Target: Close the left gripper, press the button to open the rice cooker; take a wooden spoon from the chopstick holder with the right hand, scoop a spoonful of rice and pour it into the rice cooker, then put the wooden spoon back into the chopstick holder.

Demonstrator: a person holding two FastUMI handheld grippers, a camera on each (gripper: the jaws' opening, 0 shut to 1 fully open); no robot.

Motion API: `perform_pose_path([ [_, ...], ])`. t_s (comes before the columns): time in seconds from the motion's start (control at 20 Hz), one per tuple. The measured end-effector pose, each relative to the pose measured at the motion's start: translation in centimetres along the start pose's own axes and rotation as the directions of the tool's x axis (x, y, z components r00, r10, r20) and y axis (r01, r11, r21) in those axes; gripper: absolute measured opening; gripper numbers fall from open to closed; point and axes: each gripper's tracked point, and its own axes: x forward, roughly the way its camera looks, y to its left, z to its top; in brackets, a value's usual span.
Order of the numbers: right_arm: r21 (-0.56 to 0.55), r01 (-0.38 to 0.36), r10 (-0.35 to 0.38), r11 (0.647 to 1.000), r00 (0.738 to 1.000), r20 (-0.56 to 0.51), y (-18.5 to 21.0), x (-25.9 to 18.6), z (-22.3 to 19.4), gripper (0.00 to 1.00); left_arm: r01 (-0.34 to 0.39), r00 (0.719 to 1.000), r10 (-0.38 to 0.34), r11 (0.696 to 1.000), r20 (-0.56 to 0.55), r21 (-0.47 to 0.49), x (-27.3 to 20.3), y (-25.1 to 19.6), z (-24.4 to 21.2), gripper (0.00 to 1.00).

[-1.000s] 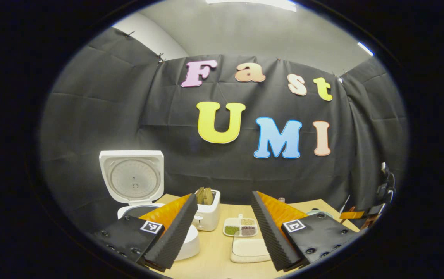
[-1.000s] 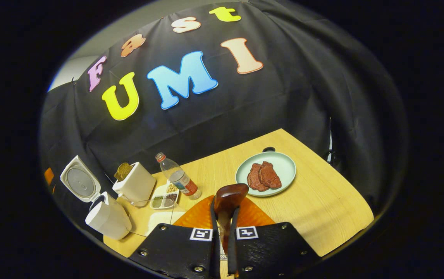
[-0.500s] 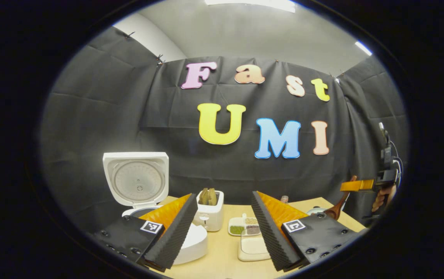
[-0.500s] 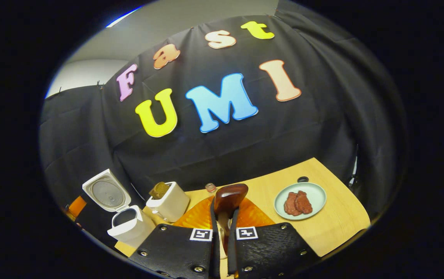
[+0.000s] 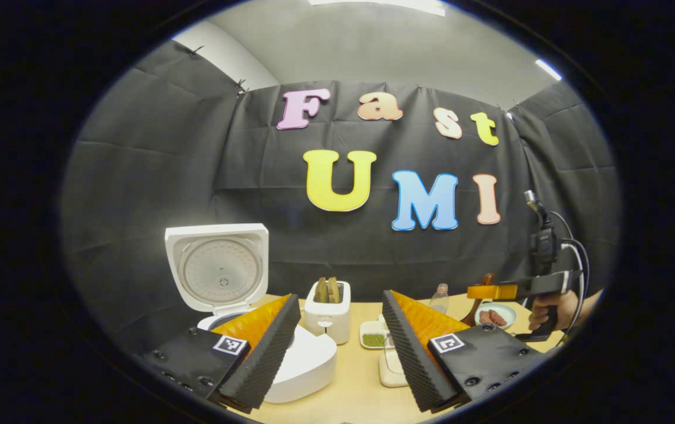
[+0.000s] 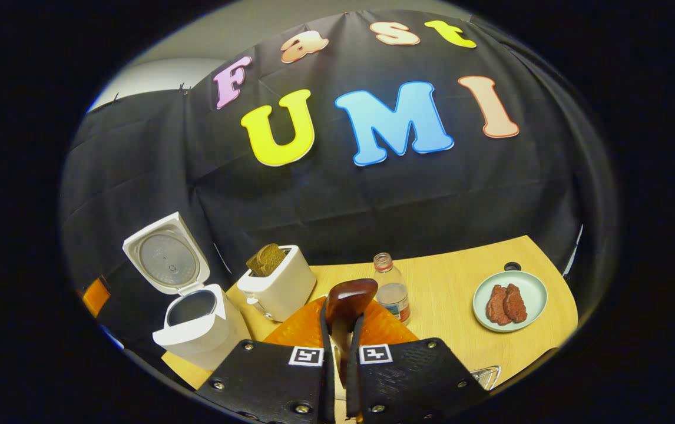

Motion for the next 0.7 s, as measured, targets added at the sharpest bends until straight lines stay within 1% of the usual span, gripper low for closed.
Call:
perform_pose_path([
  [0.05,-0.02,0.008,-0.008,1.0,1.0,-0.015,0.2,1.0,-1.0,0.07,0.0,1.0,0.0,1.0,-0.005,-0.002,0.1,0.5,-0.3,0.96],
  [0.2,-0.072,0.028,-0.032,0.997,0.998,-0.056,0.3,3.5,-3.5,0.08,-0.01,1.0,0.01,1.0,-0.022,-0.005,0.0,2.2,-1.1,0.99],
  [0.45,-0.136,0.037,-0.053,0.99,0.992,-0.117,1.1,7.2,-7.6,0.08,-0.035,0.997,0.033,0.999,-0.063,-0.019,-0.1,4.4,-2.8,0.98],
  [0.6,-0.114,0.003,-0.017,0.993,0.992,-0.124,3.0,7.7,-8.4,0.08,-0.039,0.996,0.038,0.999,-0.081,-0.012,-0.2,5.1,-3.5,0.98],
  [0.7,-0.042,-0.039,0.033,0.998,0.989,-0.144,4.5,7.5,-9.2,0.08,-0.041,0.995,0.04,0.999,-0.092,-0.009,0.0,5.5,-3.9,0.96],
])
